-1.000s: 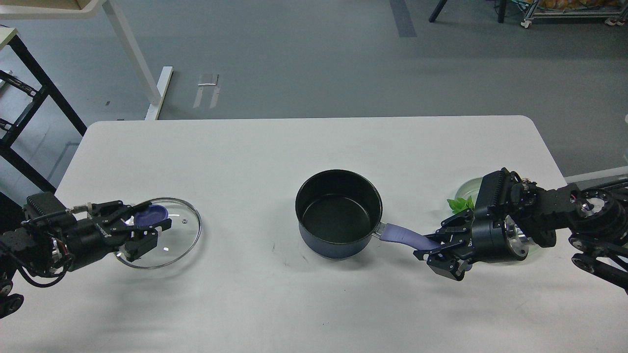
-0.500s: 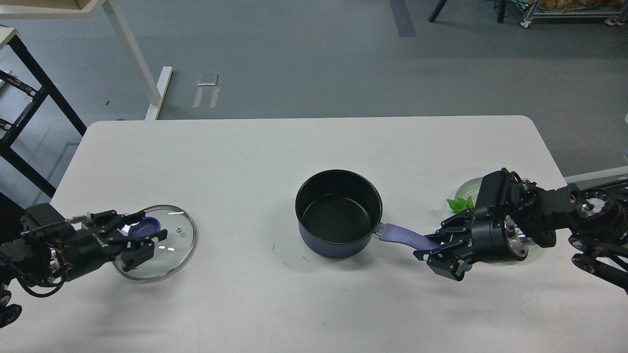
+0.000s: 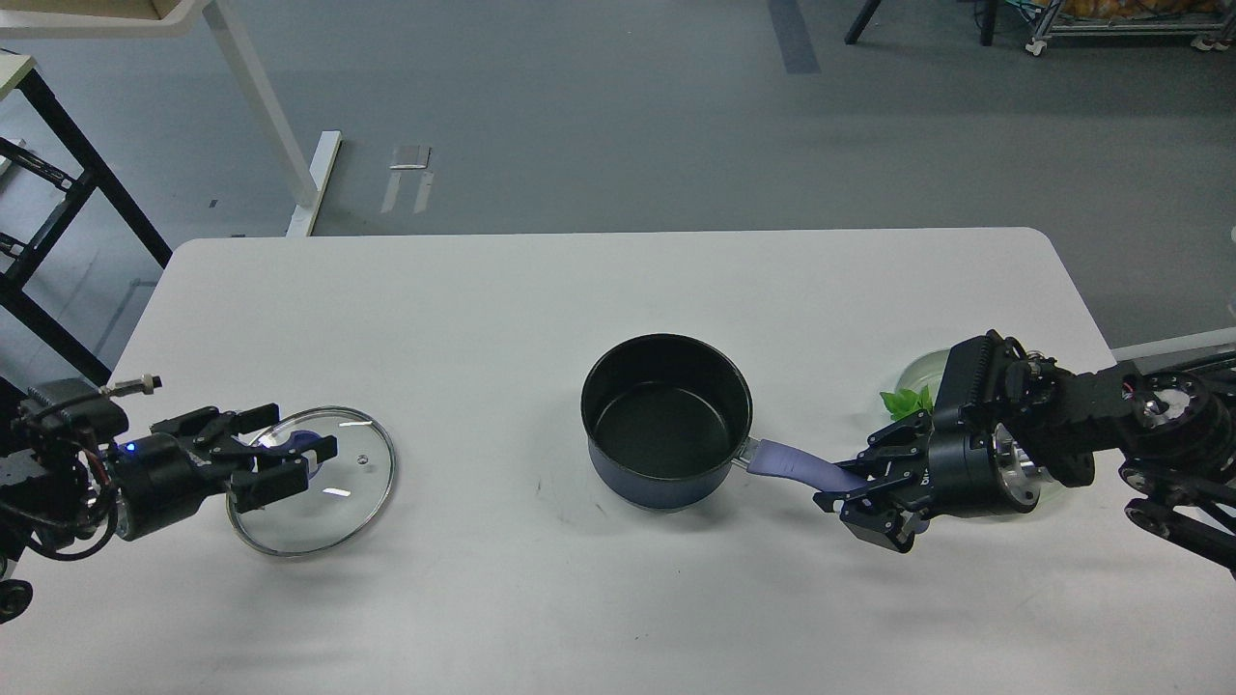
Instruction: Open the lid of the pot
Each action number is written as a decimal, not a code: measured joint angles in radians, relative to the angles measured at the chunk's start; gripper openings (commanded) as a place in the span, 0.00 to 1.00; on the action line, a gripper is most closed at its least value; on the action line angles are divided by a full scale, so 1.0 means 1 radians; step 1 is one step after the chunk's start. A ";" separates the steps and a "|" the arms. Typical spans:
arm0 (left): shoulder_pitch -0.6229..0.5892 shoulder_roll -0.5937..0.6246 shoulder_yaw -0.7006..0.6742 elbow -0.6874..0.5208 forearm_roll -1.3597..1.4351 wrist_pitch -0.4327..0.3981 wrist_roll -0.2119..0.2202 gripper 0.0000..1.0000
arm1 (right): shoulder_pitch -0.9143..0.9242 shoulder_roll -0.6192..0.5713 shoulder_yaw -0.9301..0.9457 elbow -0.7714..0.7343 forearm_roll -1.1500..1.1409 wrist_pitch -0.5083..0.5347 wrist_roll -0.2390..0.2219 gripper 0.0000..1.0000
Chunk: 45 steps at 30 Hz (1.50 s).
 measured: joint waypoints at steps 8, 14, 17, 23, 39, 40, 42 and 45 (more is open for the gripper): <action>-0.071 -0.038 -0.063 0.087 -0.713 -0.198 0.000 0.99 | -0.001 -0.001 -0.001 0.000 0.000 0.000 0.000 0.33; -0.067 -0.172 -0.071 0.253 -1.070 -0.238 0.000 0.99 | -0.004 0.000 -0.002 0.000 0.000 0.000 0.000 0.39; -0.063 -0.267 -0.120 0.416 -1.236 -0.313 0.000 0.99 | -0.004 0.000 -0.002 0.000 0.000 0.000 0.000 0.47; -0.060 -0.381 -0.217 0.617 -1.337 -0.438 0.066 0.99 | -0.004 -0.003 -0.002 0.000 0.006 0.000 0.000 0.82; -0.061 -0.389 -0.217 0.626 -1.341 -0.487 0.087 0.99 | 0.158 -0.145 0.086 0.035 0.430 -0.011 0.000 0.99; -0.061 -0.390 -0.217 0.626 -1.341 -0.487 0.087 0.99 | 0.177 -0.151 0.105 0.031 0.531 -0.013 0.000 0.99; -0.061 -0.394 -0.217 0.625 -1.341 -0.488 0.087 0.99 | 0.197 -0.154 0.141 0.014 0.737 -0.019 0.000 0.99; -0.061 -0.399 -0.217 0.624 -1.340 -0.490 0.087 0.99 | 0.198 -0.132 0.167 -0.035 1.031 -0.042 0.000 0.99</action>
